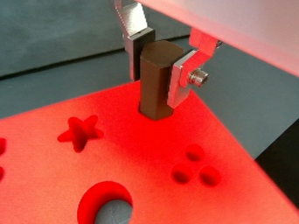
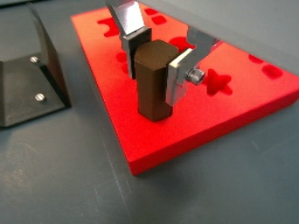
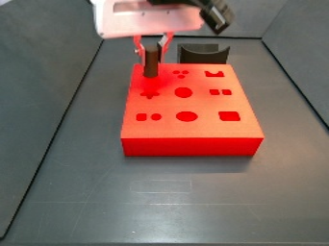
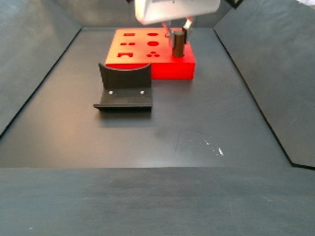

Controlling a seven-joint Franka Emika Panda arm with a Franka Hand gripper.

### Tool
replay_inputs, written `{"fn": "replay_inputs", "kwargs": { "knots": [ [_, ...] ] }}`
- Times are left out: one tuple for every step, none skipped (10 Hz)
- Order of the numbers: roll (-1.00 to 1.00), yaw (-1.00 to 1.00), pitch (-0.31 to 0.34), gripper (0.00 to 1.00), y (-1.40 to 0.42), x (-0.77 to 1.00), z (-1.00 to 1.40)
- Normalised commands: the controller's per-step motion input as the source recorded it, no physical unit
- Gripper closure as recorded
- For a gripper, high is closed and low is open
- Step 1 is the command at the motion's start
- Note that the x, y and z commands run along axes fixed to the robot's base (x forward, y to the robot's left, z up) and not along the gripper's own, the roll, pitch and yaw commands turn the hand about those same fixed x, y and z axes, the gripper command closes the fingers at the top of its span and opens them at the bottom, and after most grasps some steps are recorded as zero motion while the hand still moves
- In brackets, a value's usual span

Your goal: Insert the hexagon object.

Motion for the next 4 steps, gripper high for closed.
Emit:
{"fn": "replay_inputs", "kwargs": {
  "knots": [
    [0.12, -0.20, 0.000, 1.00, -0.01, 0.00, -0.47],
    [0.09, -0.16, 0.000, 1.00, 0.00, 0.00, -0.33],
    [0.03, -0.09, 0.000, 1.00, 0.00, 0.00, -0.19],
    [0.00, 0.00, 0.000, 1.00, 0.00, 0.00, 0.00]
  ]
}}
